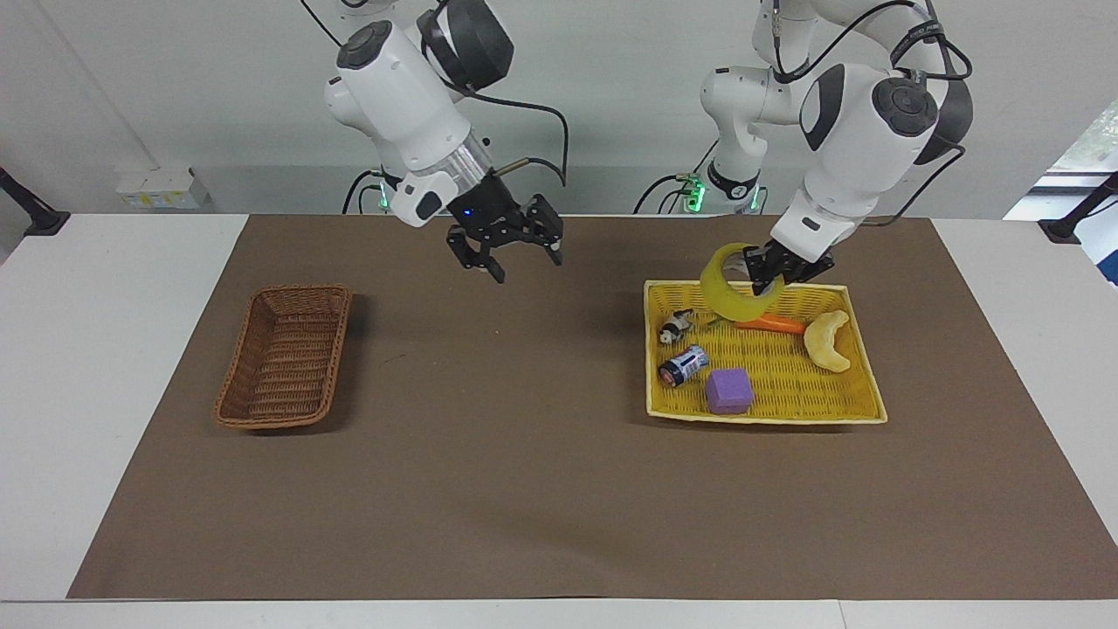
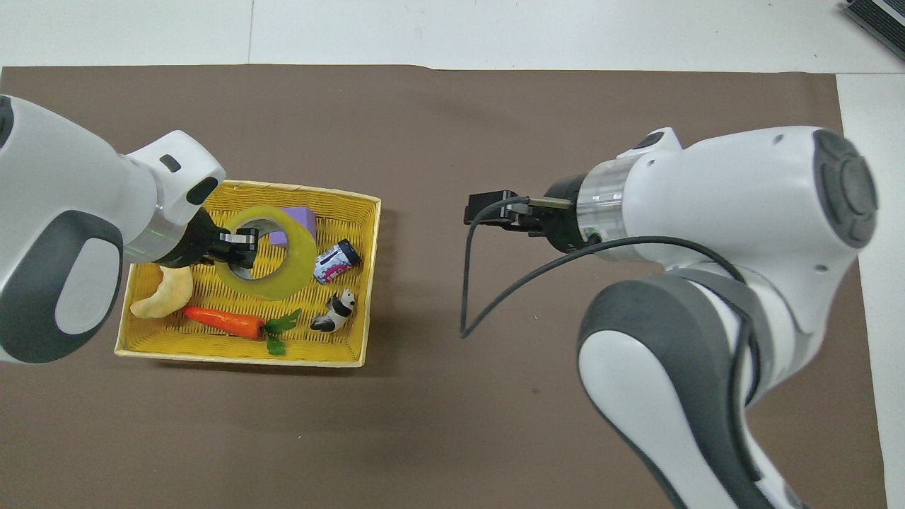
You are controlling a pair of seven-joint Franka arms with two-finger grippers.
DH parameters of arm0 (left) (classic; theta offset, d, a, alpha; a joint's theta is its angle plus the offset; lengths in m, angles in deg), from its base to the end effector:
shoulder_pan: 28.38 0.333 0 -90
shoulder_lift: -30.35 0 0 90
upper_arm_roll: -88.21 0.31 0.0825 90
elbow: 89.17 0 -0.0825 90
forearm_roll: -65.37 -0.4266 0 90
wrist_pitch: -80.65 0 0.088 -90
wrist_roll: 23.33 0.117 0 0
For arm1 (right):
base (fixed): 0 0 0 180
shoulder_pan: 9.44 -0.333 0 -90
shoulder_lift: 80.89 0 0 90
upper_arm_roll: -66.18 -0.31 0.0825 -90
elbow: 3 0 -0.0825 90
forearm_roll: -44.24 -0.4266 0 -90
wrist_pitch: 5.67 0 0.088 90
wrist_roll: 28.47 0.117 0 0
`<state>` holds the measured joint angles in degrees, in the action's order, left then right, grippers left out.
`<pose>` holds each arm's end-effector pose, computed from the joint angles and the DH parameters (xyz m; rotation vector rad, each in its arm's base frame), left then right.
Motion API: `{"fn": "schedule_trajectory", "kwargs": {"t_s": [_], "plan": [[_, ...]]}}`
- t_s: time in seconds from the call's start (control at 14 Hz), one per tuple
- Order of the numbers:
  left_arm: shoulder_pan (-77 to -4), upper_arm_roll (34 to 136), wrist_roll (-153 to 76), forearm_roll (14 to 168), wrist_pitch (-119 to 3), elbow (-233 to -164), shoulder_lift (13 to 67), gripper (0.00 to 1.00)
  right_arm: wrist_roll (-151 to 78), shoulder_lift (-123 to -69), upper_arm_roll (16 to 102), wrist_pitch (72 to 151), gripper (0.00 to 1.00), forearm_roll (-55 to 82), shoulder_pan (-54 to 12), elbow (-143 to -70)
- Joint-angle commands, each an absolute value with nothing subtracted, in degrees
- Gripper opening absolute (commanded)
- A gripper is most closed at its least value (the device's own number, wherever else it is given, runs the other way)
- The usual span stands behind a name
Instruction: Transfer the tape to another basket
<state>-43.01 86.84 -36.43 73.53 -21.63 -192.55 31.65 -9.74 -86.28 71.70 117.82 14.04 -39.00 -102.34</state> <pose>0.5792 -0.1801 0.4931 3.0153 -0.0262 -0.1139 0.5986 0.2963 0.5292 -2.5737 0.1644 -0.1665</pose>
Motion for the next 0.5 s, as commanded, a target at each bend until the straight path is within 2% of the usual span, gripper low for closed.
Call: {"fn": "schedule_trajectory", "kwargs": {"t_s": [0.0, 0.14, 0.43], "plan": [[-47.4, 87.2, -41.9, 75.5, -24.6, -193.3, 30.7, 0.00, -6.4, -89.8, 71.9, 125.5, 1.00, 6.9, -43.5, -102.1], [-48.9, 87.2, -42.0, 81.3, -27.3, -193.9, 30.7, 0.00, -2.1, -90.3, 71.9, 129.0, 1.00, 5.4, -45.4, -102.4], [-51.4, 87.2, -42.0, 86.0, -30.4, -194.4, 30.5, 0.00, -5.8, -89.6, 71.9, 128.5, 1.00, -1.0, -45.0, -104.0]]}}
